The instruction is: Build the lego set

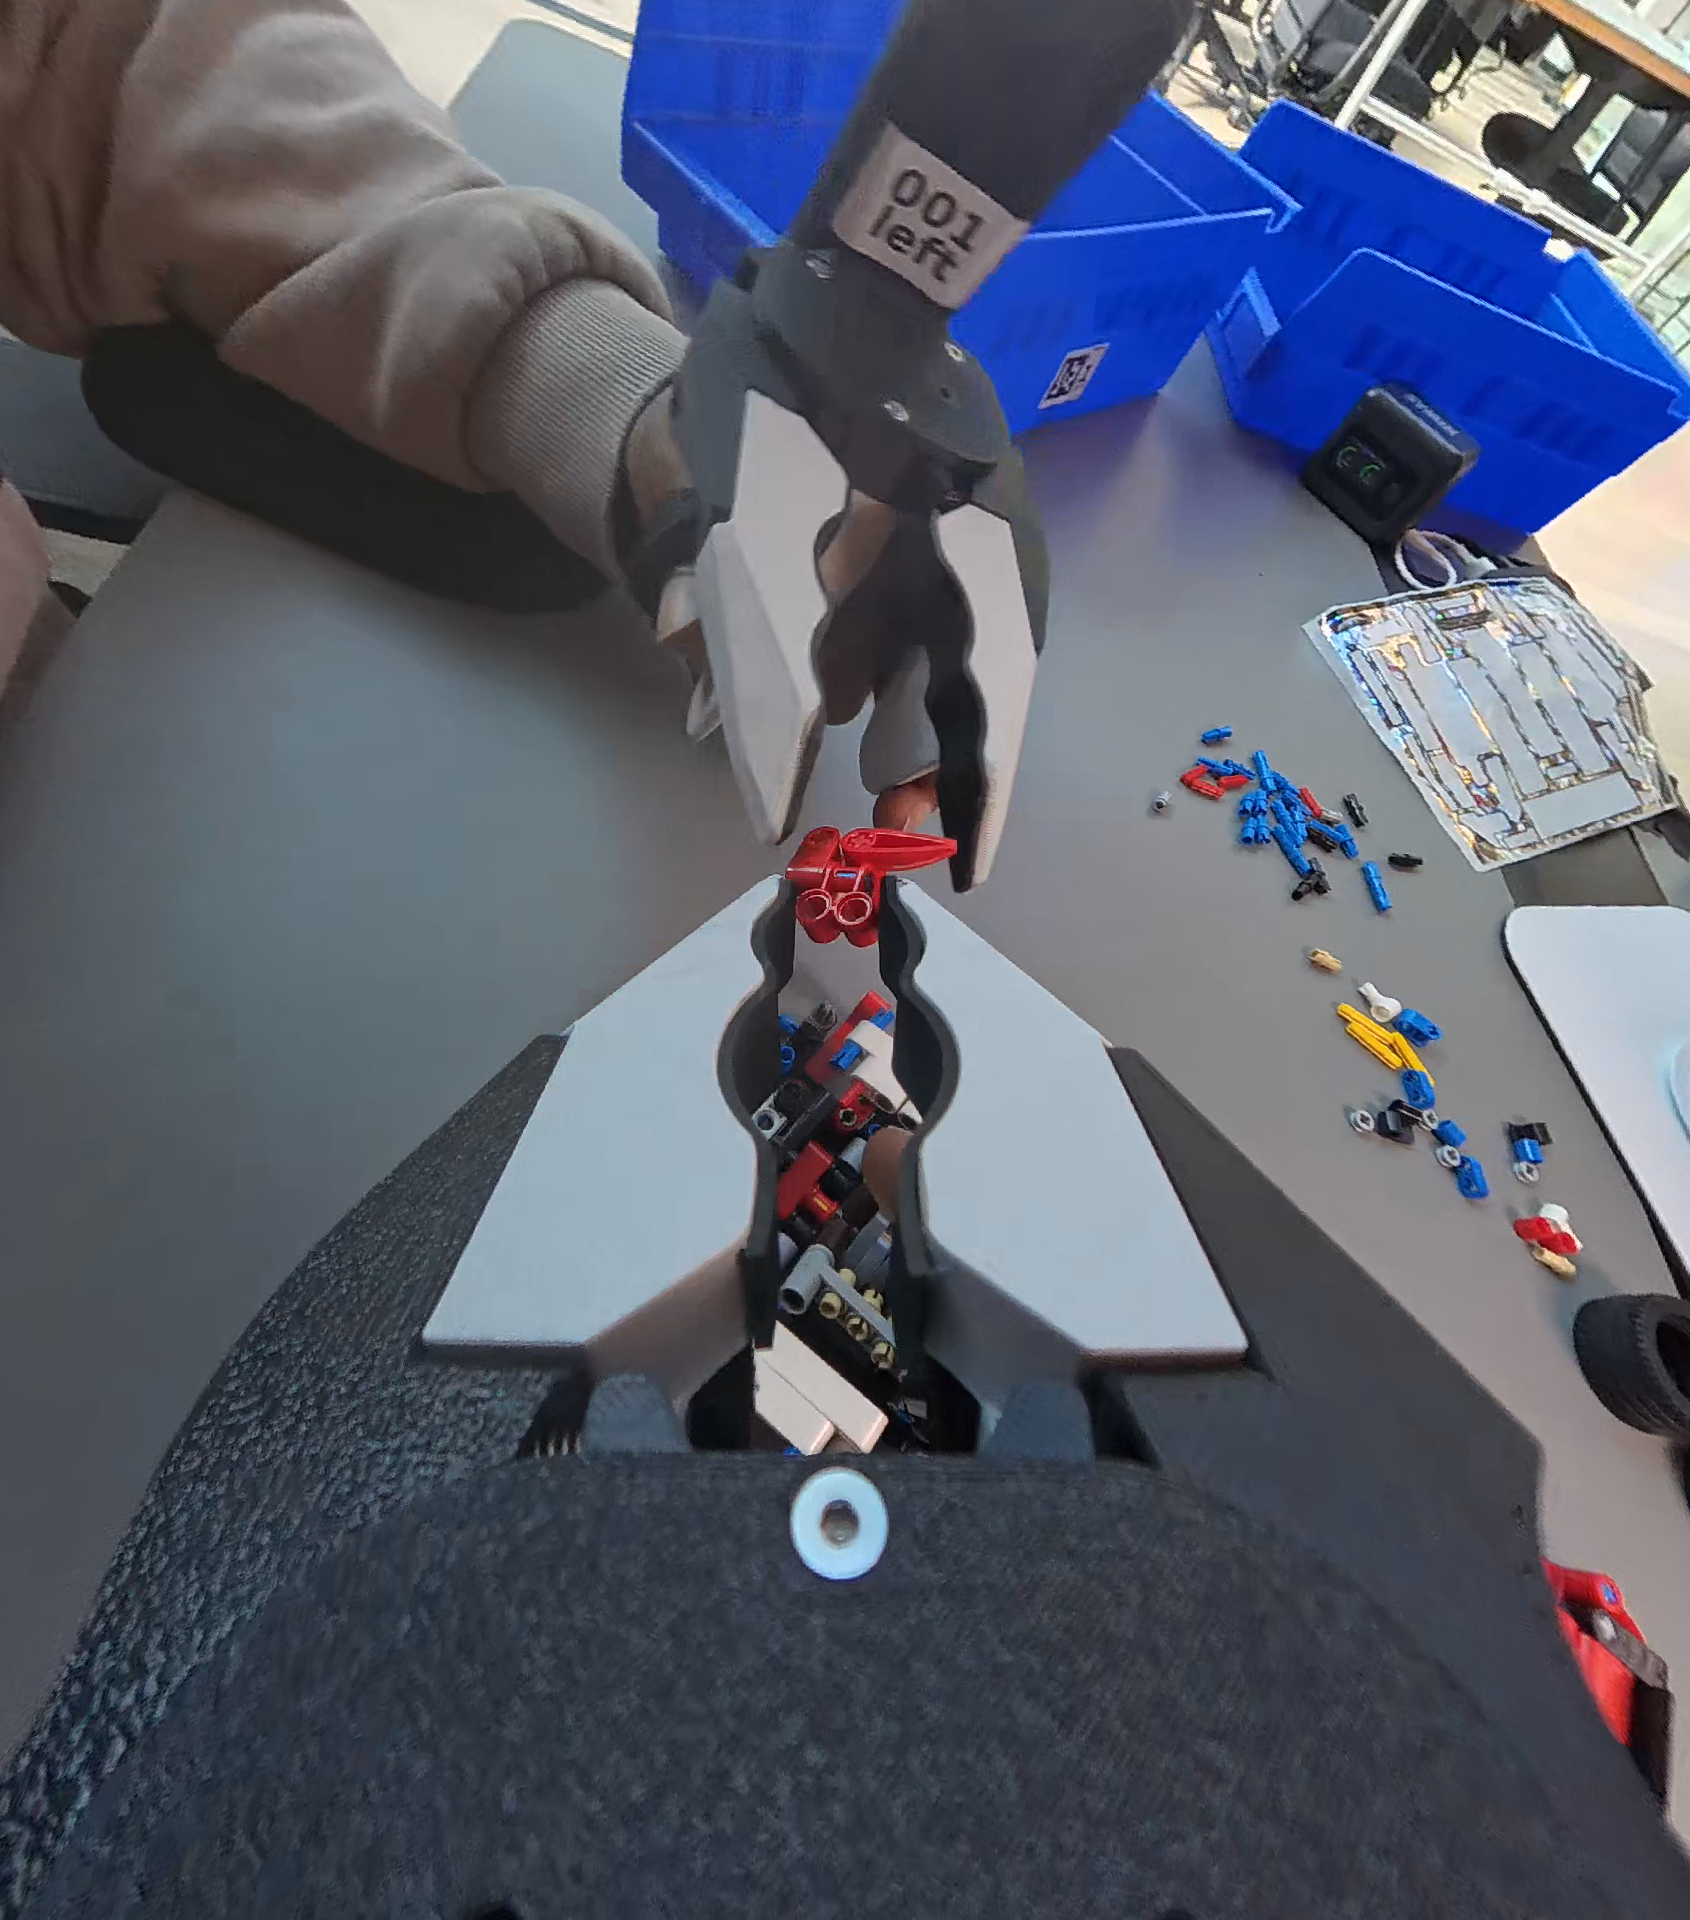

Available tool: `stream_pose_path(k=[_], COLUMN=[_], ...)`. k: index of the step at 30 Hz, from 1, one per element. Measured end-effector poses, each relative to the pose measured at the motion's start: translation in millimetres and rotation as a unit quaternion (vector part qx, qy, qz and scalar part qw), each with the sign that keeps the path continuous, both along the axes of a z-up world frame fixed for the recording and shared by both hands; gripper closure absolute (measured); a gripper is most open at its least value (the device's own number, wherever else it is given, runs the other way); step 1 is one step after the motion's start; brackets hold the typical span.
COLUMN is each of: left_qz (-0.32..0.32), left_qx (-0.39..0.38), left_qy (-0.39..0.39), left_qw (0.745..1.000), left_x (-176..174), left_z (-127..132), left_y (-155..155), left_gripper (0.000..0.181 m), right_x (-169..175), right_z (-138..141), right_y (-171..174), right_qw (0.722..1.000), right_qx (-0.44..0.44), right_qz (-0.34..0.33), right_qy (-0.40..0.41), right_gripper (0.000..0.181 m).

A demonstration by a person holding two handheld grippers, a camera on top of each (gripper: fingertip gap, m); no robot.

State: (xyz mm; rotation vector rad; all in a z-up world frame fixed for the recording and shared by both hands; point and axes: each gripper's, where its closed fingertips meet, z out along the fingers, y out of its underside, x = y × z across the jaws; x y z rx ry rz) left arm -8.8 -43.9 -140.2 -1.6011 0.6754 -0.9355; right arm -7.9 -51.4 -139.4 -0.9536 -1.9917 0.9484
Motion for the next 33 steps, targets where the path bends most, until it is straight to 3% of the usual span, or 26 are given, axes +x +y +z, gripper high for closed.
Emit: stream_pose_path(k=[5,9,24,33], left_qz=[-0.055,-0.070,-0.018,-0.023], left_qx=[-0.096,-0.111,-0.127,-0.147], left_qy=[-0.099,-0.081,-0.062,-0.077], left_qw=[0.989,0.988,0.990,0.986], left_x=[2,8,-2,-2], left_z=[4,-4,-16,-18], left_y=[-5,-9,6,6], left_gripper=[0.148,0.168,0.173,0.173], right_x=[3,3,-4,-5], right_z=[-2,-7,-19,-20], right_y=[-10,-9,9,10], right_qw=[0.999,0.998,1.000,1.000], right_qx=[0.008,0.015,0.026,0.028], right_qz=[0.045,0.056,-0.002,-0.008], right_qy=[-0.004,-0.014,-0.017,-0.013], right_gripper=[0.169,0.169,0.169,0.169])
